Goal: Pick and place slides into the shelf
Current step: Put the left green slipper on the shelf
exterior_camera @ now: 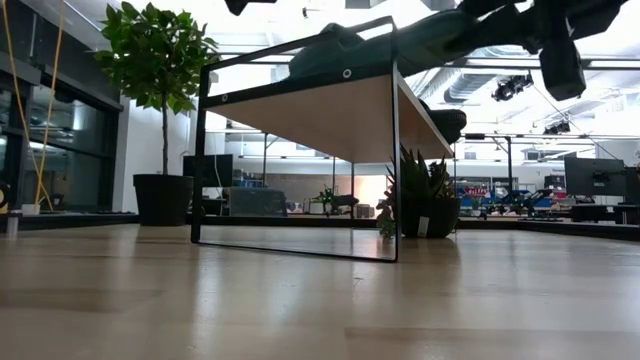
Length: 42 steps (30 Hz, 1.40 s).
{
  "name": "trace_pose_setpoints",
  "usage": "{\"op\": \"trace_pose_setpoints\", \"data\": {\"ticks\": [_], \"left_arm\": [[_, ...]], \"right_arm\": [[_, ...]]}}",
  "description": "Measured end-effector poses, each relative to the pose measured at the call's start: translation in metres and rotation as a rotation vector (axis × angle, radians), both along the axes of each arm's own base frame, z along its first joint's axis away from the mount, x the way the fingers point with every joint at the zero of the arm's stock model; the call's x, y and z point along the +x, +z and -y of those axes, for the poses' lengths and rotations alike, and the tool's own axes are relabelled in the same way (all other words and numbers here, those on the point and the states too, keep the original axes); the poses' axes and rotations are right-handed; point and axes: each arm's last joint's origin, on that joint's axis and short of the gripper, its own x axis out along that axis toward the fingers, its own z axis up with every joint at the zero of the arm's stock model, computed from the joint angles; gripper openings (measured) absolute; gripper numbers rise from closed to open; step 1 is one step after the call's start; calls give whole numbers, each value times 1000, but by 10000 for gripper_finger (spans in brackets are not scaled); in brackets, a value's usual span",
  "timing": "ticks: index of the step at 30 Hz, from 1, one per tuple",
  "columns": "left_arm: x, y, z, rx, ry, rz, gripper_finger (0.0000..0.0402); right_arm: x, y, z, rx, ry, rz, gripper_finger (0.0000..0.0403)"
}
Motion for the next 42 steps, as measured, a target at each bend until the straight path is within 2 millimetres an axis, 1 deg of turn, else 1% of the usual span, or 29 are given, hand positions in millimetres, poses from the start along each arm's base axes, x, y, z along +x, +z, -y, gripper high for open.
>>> {"op": "trace_pose_setpoints", "data": {"ticks": [16,22,29,42], "left_arm": [[0,0,0,-2,-2,-2,174],[0,0,0,-3,-3,-2,174],[0,0,0,-3,-3,-2,174],[-1,-2,1,-10,-5,-22,174]], "right_arm": [[7,-6,15,-3,1,-97,57],[11,-8,22,25,11,-128,58],[13,-9,26,34,11,-142,69],[14,-12,33,23,-1,-195,71]]}}
